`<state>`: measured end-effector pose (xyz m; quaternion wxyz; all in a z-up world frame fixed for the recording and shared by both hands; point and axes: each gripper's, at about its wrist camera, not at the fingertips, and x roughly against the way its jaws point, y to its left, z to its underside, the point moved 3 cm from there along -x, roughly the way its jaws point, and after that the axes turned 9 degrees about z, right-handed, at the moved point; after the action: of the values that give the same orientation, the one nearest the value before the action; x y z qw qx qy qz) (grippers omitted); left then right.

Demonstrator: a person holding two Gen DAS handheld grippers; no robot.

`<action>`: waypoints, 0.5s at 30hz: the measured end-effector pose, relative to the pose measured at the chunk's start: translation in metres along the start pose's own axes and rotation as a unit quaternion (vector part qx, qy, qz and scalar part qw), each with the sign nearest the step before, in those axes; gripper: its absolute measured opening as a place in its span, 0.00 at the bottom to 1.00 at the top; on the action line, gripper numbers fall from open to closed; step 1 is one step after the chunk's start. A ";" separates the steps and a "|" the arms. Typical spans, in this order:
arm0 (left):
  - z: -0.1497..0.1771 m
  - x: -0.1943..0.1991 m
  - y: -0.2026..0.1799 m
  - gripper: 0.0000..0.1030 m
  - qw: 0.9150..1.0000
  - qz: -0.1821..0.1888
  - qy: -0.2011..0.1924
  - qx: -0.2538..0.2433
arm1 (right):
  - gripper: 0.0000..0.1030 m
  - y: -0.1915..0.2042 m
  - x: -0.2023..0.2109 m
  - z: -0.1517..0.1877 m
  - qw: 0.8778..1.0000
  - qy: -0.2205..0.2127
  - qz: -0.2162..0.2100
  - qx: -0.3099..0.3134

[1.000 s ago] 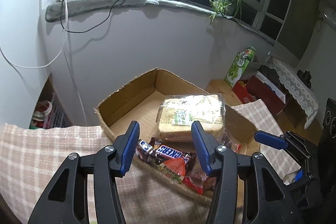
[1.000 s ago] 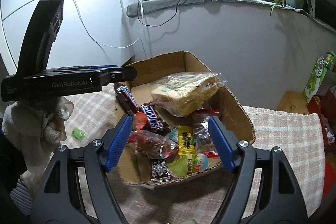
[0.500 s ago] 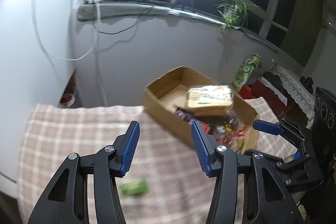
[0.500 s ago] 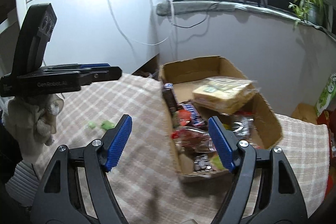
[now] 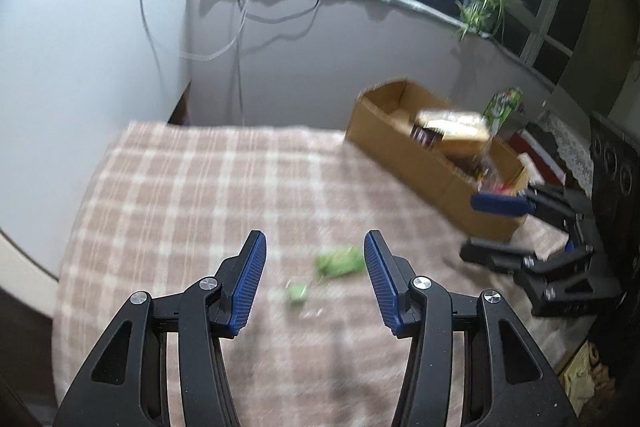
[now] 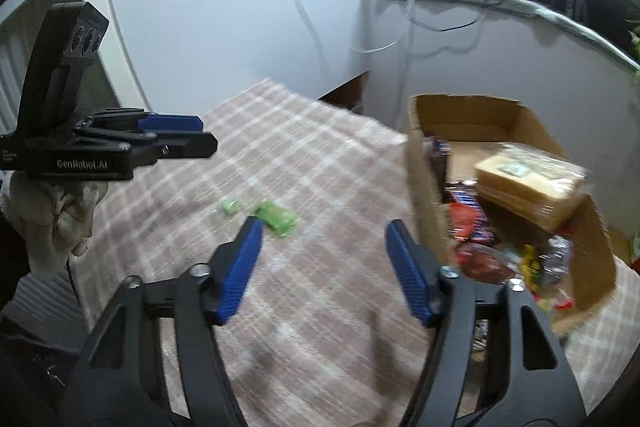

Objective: Organize snacks
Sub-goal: 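Move both open tools back over the green candies on the cloth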

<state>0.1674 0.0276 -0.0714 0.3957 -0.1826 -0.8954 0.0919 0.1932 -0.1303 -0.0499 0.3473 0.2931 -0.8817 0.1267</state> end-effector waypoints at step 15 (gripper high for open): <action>0.035 -0.034 0.009 0.33 0.999 0.000 0.048 -0.004 | 0.44 0.052 -0.074 0.001 0.992 0.072 -0.015 0.104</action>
<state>0.1654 0.0214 -0.1205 0.4378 -0.1884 -0.8755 0.0795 0.2051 -0.0578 -0.1020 0.3797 0.3306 -0.8319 0.2333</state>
